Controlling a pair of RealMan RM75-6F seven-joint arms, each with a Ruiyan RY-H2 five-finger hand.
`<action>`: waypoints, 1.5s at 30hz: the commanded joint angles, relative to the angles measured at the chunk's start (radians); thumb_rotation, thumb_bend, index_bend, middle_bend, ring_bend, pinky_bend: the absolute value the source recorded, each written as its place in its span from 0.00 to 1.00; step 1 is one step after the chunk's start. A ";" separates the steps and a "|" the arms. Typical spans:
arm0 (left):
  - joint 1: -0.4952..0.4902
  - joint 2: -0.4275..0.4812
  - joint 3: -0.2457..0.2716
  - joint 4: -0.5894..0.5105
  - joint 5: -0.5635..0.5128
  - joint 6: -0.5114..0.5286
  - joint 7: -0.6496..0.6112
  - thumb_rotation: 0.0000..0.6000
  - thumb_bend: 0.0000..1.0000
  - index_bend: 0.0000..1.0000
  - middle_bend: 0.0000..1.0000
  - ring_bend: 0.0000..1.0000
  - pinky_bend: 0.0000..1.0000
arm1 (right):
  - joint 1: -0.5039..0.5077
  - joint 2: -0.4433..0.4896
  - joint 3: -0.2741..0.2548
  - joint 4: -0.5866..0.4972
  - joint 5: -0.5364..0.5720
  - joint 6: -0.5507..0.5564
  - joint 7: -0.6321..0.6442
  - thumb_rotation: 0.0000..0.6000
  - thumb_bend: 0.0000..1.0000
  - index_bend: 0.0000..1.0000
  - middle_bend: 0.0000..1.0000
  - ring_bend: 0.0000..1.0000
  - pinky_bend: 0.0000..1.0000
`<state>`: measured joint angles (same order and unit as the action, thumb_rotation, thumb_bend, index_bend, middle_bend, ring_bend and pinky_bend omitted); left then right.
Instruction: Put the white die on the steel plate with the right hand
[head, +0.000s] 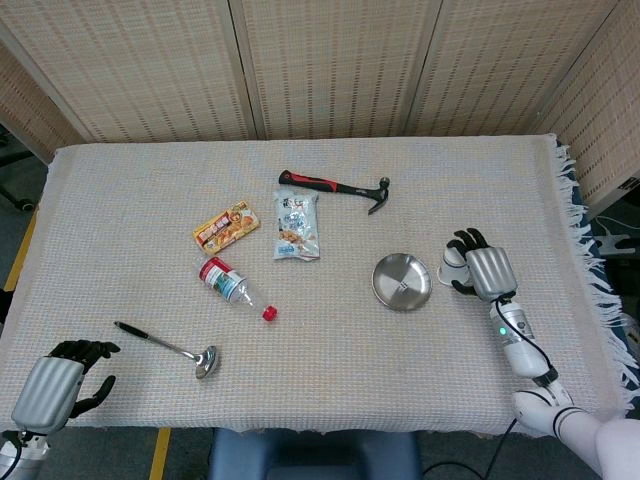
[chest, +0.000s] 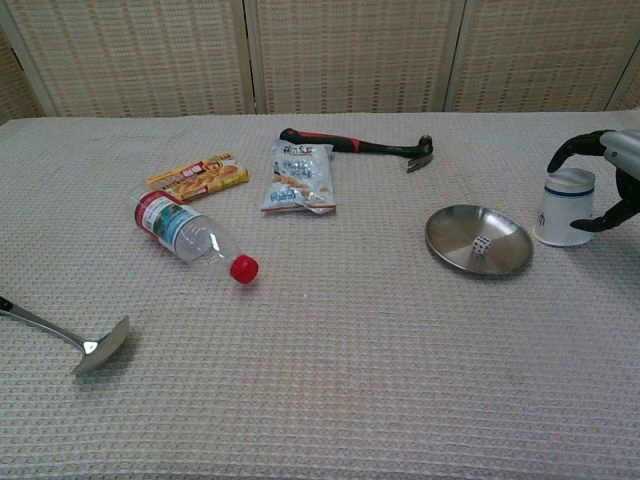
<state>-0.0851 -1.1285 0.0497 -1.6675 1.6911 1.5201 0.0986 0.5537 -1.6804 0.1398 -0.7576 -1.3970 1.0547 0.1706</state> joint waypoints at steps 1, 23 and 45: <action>0.000 0.000 0.000 0.000 0.000 0.000 -0.001 1.00 0.34 0.37 0.43 0.36 0.37 | 0.001 -0.003 -0.001 0.005 -0.006 0.006 0.011 1.00 0.07 0.28 0.13 0.10 0.59; 0.000 0.000 0.002 -0.003 0.003 -0.002 0.004 1.00 0.34 0.37 0.43 0.36 0.37 | -0.012 0.052 0.001 -0.081 0.003 0.014 -0.013 1.00 0.07 0.16 0.11 0.10 0.60; -0.001 0.000 0.003 -0.001 0.003 -0.003 0.001 1.00 0.34 0.37 0.43 0.36 0.37 | 0.013 -0.036 0.024 0.015 0.002 0.053 -0.002 1.00 0.07 0.58 0.53 0.54 0.89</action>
<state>-0.0856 -1.1281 0.0526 -1.6684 1.6941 1.5172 0.0993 0.5685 -1.7107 0.1599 -0.7506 -1.3913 1.0861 0.1642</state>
